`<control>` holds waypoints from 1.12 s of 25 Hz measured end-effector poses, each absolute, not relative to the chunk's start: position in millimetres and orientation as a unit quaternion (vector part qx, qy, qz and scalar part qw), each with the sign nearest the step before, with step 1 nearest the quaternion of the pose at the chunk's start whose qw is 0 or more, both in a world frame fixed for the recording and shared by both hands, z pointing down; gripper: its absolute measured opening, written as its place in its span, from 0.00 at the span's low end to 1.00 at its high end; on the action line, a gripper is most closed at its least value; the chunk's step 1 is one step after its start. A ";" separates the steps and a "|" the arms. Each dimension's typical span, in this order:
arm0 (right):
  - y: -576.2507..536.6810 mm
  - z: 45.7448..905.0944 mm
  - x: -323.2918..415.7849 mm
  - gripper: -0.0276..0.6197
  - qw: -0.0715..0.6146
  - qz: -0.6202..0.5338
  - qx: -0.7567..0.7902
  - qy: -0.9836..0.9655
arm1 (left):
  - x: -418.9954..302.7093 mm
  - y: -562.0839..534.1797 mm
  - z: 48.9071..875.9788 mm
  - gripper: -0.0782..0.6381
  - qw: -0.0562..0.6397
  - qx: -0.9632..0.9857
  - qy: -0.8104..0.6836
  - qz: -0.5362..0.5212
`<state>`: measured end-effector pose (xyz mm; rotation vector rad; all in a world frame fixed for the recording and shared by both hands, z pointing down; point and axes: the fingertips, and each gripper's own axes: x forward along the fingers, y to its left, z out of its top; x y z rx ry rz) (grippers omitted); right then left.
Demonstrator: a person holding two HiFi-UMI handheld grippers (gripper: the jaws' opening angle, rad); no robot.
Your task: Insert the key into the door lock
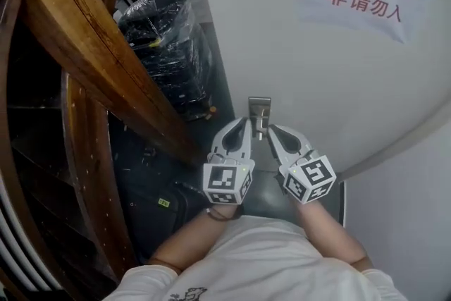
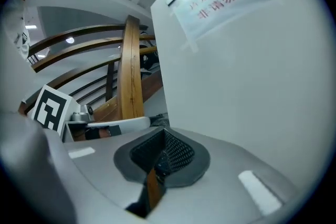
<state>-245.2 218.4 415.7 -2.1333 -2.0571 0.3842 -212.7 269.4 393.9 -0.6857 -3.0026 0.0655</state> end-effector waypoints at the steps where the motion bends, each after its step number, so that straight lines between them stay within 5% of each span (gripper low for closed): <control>1: 214.3 406.9 -246.8 0.05 0.066 0.124 -0.708 -0.693 | -213.1 265.2 387.4 0.12 0.027 -0.230 -0.972 0.025; 28: 169.5 387.8 -288.4 0.05 0.014 0.079 -0.659 -0.748 | -240.2 219.7 380.4 0.12 0.031 -0.229 -0.971 0.055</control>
